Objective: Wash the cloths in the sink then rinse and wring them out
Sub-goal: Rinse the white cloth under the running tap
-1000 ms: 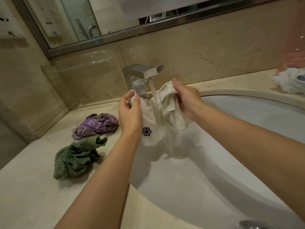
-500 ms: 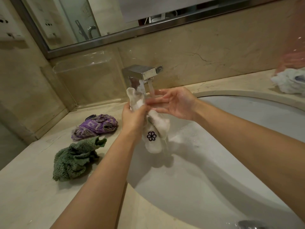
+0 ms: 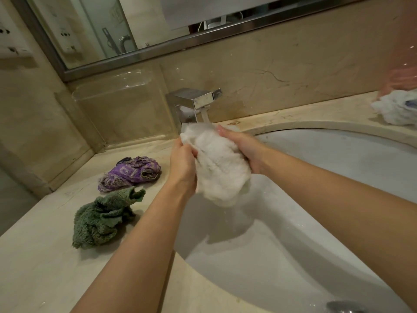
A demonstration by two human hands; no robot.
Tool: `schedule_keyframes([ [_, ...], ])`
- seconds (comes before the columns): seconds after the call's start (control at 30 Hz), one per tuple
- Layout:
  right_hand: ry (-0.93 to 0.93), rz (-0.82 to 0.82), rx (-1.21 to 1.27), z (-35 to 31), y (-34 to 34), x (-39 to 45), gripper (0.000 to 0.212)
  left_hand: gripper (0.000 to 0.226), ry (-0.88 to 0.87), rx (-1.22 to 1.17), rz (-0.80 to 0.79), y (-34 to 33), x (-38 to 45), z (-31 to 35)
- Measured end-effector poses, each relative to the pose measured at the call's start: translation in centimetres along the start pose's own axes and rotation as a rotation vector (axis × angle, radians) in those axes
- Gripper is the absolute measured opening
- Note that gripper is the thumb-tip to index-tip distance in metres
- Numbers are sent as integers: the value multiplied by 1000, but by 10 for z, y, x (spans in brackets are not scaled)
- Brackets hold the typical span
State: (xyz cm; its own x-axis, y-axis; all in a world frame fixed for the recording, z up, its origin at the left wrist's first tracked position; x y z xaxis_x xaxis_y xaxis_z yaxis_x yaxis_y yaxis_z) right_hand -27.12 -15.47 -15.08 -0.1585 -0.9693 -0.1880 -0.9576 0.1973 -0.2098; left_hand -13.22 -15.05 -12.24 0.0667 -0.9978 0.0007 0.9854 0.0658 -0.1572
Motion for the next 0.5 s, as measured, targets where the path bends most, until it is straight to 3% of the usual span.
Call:
schedule_keyframes([
  [0.1, 171, 278, 62, -9, 20, 7, 39, 16, 198, 181, -5, -2, 1, -20],
  [0.17, 253, 366, 58, -12, 24, 4, 32, 39, 239, 379, -59, -2, 6, -30],
  [0.23, 291, 446, 60, -13, 22, 2, 46, 60, 223, 468, -91, -1, 10, -37],
  [0.27, 305, 468, 71, -14, 20, 1, 47, 64, 236, 451, -121, -3, 9, -39],
  [0.4, 228, 402, 316, -17, -1, -1, 15, 76, 416, 251, -259, -14, -1, -45],
  [0.5, 97, 310, 500, -14, -21, -1, 30, 83, 472, 61, -250, -18, -4, -40],
])
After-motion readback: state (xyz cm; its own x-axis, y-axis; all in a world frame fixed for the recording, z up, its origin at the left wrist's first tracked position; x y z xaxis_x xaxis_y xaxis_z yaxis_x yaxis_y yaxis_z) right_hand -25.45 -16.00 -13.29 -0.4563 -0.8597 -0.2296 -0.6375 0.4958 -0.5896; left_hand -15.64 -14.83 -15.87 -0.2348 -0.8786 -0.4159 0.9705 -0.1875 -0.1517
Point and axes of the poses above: each hand's wrist, its own x-axis towards the middle knuckle, its own y-axis out of the back of the hand, z = x × y, the point moved 6 cm from there along x, towards the middle knuckle, and after that the axes turned 7 degrees about z, right-handed, at the moved point
